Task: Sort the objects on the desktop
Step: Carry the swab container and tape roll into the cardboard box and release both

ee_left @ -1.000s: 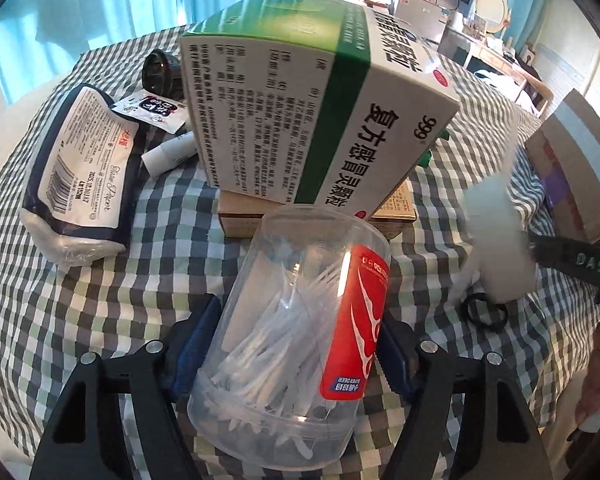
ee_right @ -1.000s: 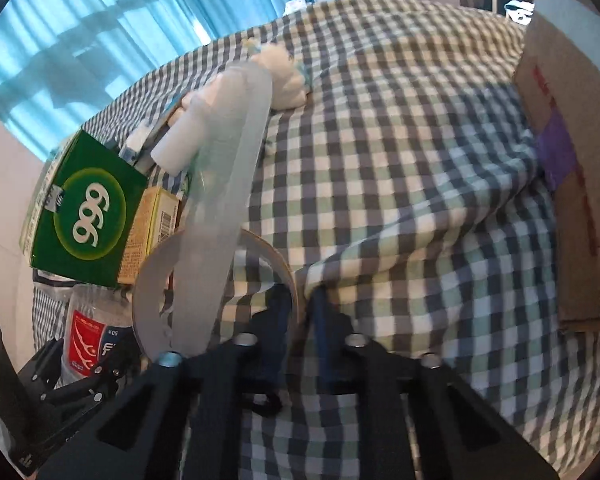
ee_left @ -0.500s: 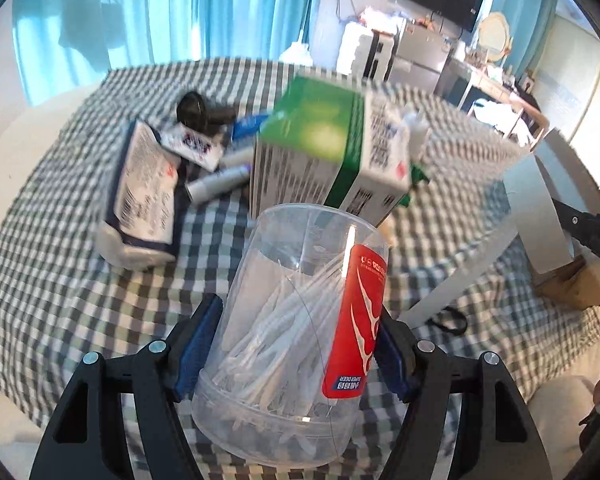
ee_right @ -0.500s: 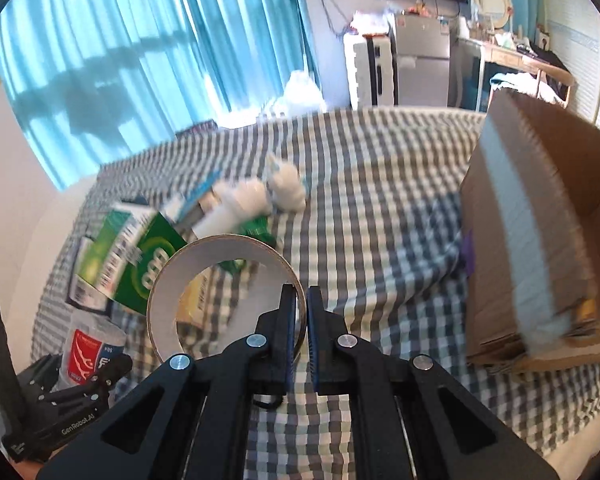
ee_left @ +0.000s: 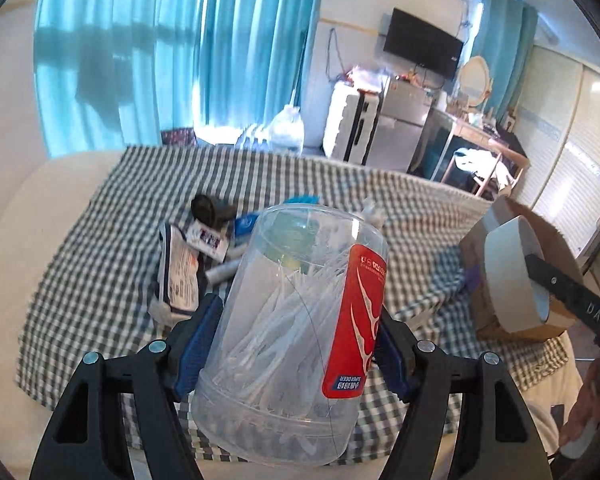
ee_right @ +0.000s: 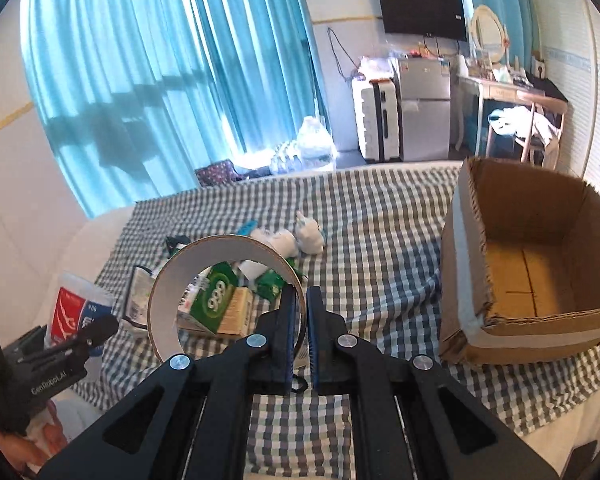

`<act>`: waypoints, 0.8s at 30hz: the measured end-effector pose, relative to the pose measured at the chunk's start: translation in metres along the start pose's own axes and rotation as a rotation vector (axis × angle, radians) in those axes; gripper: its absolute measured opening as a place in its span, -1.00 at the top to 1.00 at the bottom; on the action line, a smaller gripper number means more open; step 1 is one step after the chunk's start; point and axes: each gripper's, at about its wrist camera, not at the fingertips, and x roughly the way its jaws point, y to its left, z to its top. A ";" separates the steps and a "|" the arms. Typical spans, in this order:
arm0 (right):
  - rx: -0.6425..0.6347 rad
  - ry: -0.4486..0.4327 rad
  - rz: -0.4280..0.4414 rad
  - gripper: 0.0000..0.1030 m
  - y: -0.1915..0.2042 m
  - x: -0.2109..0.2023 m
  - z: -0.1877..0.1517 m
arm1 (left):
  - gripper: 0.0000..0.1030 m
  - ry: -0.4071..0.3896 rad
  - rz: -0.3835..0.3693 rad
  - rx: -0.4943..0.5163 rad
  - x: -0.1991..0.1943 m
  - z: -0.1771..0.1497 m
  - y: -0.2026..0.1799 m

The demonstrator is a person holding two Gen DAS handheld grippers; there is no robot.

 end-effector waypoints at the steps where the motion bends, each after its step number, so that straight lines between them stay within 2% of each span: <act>1: -0.003 -0.010 0.003 0.89 0.001 -0.007 0.001 | -0.42 -0.013 -0.004 0.007 -0.006 0.003 -0.003; 8: -0.016 -0.100 -0.017 0.89 -0.007 -0.051 0.020 | -0.42 -0.106 -0.041 0.047 -0.047 0.024 -0.037; 12: 0.001 -0.146 -0.048 0.89 -0.028 -0.076 0.036 | -0.42 -0.120 -0.086 0.070 -0.056 0.036 -0.070; 19: 0.073 -0.188 -0.137 0.89 -0.088 -0.101 0.049 | -0.42 -0.127 -0.191 0.187 -0.051 0.052 -0.158; 24: 0.122 -0.187 -0.191 0.89 -0.138 -0.104 0.053 | -0.42 -0.094 -0.264 0.242 -0.030 0.060 -0.223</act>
